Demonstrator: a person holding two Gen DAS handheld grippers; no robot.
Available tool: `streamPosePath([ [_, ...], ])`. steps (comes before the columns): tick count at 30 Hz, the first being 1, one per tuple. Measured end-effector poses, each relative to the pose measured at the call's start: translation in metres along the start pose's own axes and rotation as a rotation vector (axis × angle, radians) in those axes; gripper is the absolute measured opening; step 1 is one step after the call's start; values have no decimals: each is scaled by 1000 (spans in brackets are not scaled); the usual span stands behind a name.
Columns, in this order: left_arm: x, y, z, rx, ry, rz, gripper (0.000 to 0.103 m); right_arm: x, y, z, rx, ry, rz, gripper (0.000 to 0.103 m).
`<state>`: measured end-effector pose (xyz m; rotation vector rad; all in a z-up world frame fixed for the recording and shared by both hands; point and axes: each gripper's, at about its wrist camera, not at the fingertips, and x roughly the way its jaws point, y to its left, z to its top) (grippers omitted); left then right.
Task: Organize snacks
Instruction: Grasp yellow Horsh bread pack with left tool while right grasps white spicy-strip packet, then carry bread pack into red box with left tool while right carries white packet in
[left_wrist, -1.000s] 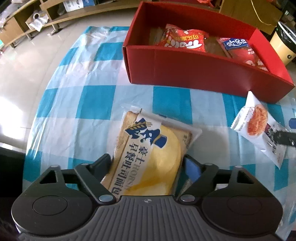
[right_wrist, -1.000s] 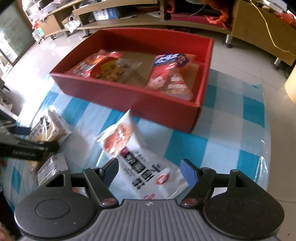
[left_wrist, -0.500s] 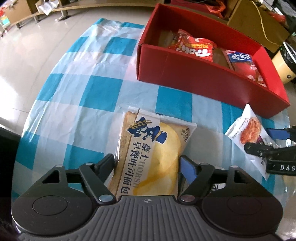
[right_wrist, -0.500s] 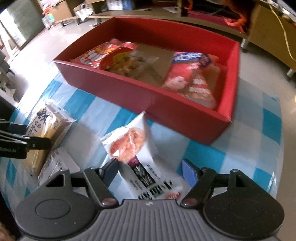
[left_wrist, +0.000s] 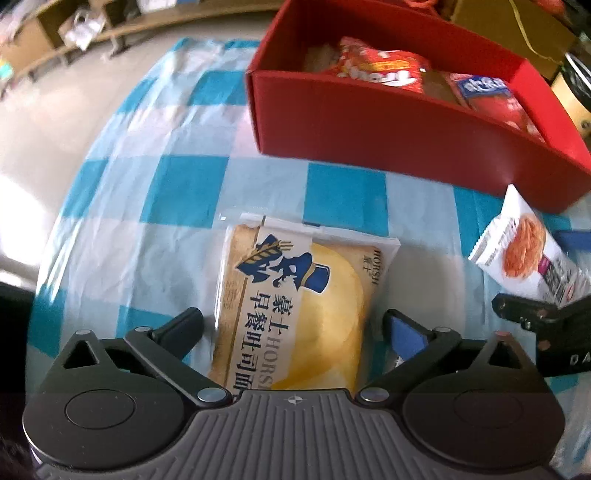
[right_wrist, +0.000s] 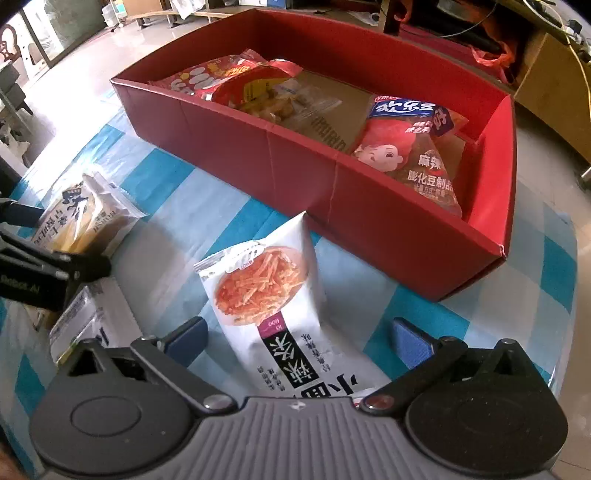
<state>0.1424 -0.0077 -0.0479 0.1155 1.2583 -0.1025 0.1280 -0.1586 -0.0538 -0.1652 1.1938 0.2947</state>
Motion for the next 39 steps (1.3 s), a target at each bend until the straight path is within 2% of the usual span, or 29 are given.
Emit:
streamPosePath([
  [1,-2,-1,-3,-3,-8,-1,103,-1,1,0,-3,-2,-3,101],
  [3,-5,-2,-7,-10,-13,5,102,-8,2,0,9,-13,-8,88],
  [4,-6,-1,-8,-17,-12,1,100,-12,3,0,6,-20,-9,72],
  [5,-8,-1,-8,-22,-14,-4,93,-16,4,0,1,-24,-1,61],
  [6,-12,-2,-8,-19,-18,-4,87,-17,4,2,4,-31,14,57],
  [7,-14,-4,-8,-15,-19,0,85,-18,5,1,9,-34,22,52],
  [14,-20,3,-4,-49,-22,-15,78,-29,2,5,48,-80,41,45],
  [39,-63,-10,7,-64,-165,-78,77,-80,-11,14,141,-265,81,43],
])
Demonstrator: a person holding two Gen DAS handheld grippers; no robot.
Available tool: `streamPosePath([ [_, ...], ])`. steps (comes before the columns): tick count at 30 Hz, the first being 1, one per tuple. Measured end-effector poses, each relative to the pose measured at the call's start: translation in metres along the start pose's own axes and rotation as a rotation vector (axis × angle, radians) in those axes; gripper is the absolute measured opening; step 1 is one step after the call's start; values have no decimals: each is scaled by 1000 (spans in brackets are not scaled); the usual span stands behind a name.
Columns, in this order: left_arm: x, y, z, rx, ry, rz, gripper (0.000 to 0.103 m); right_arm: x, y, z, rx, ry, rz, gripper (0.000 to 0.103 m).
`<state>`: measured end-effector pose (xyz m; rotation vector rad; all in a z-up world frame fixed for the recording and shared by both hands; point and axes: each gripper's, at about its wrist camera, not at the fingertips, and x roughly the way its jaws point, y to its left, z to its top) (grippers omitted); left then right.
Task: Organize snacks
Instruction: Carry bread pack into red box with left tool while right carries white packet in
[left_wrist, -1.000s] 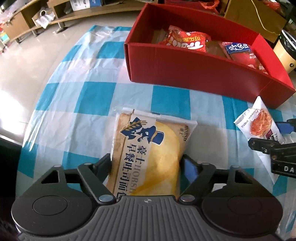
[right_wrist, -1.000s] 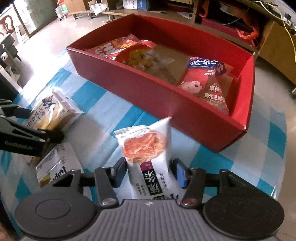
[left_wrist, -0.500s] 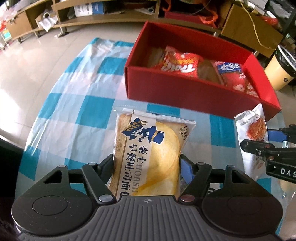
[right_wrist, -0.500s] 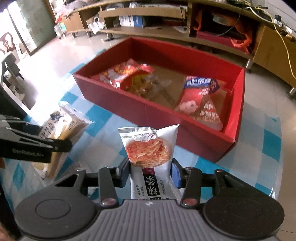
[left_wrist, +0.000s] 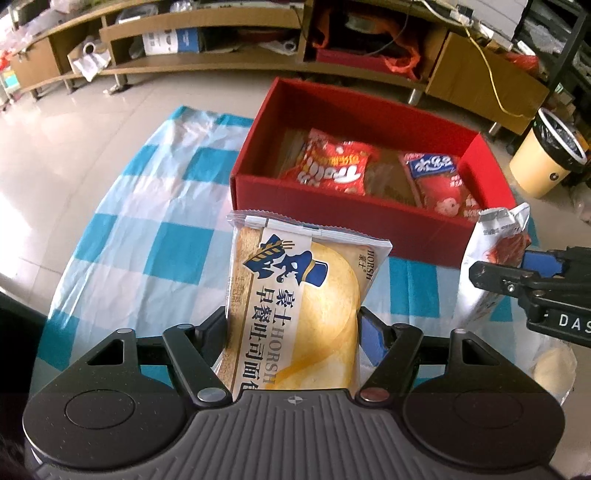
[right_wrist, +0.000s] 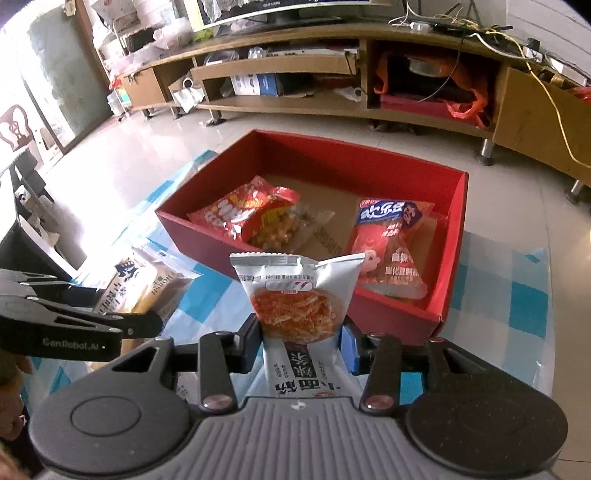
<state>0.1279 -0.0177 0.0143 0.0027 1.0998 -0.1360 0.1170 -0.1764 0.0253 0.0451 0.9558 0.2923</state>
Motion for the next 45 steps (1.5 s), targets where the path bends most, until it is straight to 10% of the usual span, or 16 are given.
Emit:
streamPosePath([
  [45,-24,-29,25,12,-139,-5,77,-54,-14,23,78,-171,45,43],
])
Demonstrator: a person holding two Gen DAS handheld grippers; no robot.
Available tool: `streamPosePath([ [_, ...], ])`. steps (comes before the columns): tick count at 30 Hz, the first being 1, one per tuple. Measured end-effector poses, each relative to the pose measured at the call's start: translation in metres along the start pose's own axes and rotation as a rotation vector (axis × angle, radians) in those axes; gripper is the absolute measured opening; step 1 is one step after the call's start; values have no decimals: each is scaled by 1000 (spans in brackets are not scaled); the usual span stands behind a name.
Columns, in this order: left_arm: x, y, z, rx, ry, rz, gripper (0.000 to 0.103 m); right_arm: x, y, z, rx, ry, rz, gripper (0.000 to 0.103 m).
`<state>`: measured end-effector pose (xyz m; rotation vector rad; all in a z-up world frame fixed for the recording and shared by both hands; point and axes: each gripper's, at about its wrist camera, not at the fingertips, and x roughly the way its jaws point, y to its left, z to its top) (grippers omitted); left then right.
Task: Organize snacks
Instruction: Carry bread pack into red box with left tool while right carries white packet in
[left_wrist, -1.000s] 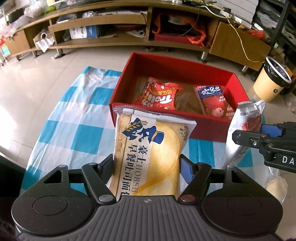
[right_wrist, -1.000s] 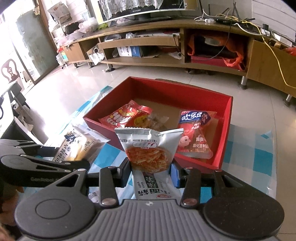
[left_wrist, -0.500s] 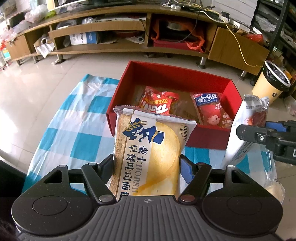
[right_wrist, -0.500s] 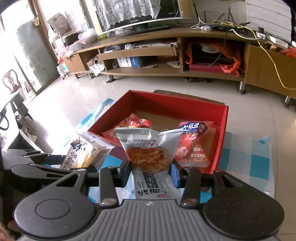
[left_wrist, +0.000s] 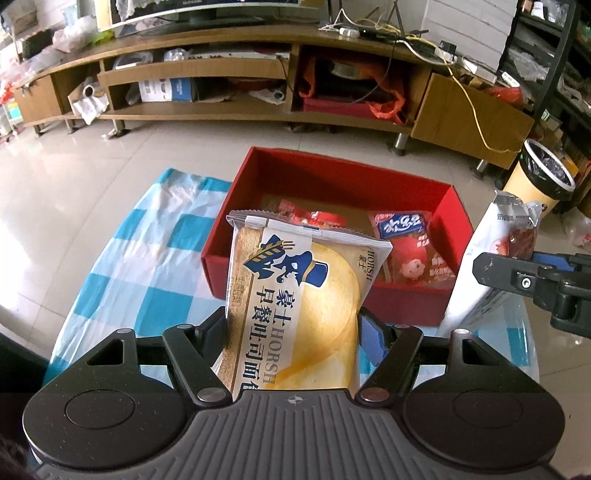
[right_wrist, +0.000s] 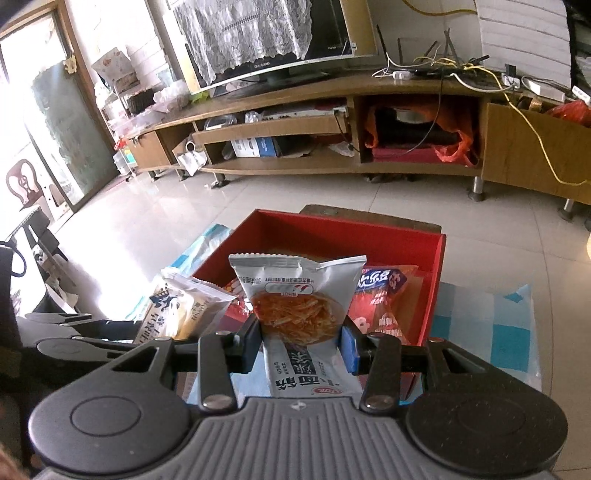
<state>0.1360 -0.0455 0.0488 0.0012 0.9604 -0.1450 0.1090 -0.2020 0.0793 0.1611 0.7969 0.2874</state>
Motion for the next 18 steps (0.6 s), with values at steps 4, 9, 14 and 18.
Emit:
streamPosePath([
  [4,-1,-4,4,-3,-10,-5,77,-6,-2,4,12,-23,3,43],
  [9,-4,-9,12,-3,-32,-12,77,-13,-6,11,29,-54,6,43],
  [14,-5,-14,20,-4,-54,-14,76,-16,-7,17,38,-72,3,43],
  [18,-3,-16,25,-12,-59,-19,76,-16,-8,21,47,-83,5,43],
])
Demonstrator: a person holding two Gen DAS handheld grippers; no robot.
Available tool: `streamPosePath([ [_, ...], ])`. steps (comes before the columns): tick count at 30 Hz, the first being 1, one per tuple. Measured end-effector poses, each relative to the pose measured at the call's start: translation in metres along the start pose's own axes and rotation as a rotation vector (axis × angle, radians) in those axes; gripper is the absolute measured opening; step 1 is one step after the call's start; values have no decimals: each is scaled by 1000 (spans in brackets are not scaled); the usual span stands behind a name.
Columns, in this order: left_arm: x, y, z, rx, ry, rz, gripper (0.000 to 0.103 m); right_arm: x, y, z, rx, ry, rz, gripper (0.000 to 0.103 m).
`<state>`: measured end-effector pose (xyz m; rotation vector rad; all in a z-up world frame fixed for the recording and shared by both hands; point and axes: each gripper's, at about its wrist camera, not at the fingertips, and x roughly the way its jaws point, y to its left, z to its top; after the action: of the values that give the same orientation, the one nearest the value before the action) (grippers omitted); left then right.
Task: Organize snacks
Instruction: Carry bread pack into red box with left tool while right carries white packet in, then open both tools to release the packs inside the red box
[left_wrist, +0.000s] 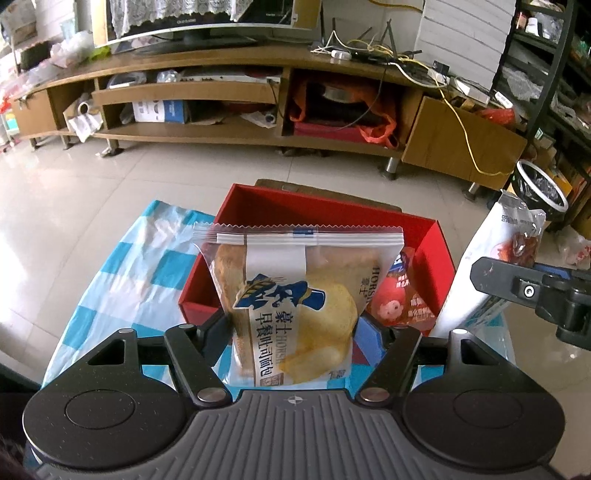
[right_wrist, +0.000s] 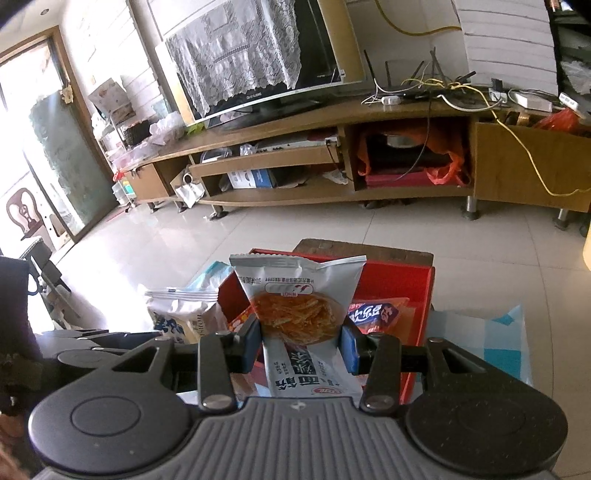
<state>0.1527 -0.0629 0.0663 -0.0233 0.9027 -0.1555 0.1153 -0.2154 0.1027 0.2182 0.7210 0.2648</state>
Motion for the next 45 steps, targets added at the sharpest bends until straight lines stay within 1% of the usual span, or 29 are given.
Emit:
streamPosePath([
  [9,7,-1,8,-14,5,-4,75,5,-2,5,15,-5,-7,43],
  [15,8,-4,18,-16,-14,-10,75,8,-4,9,29,-13,-8,43],
  [25,23,-9,31,-9,-16,7,74,27,-14,22,75,-14,-8,43],
  [32,40,-10,36,-5,-3,27,73,45,-25,25,126,10,-5,43],
  [34,45,-9,37,-7,1,31,70,50,-28,26,132,14,-12,43],
  [35,46,-9,38,-6,-1,34,64,53,-28,26,135,18,-14,43],
  [36,47,-9,40,-3,-3,37,62,56,-29,26,138,22,-16,43],
  [40,56,-11,42,9,3,45,63,71,-32,26,137,50,-31,43],
  [45,70,-12,40,19,41,58,63,93,-40,24,153,112,-40,43],
])
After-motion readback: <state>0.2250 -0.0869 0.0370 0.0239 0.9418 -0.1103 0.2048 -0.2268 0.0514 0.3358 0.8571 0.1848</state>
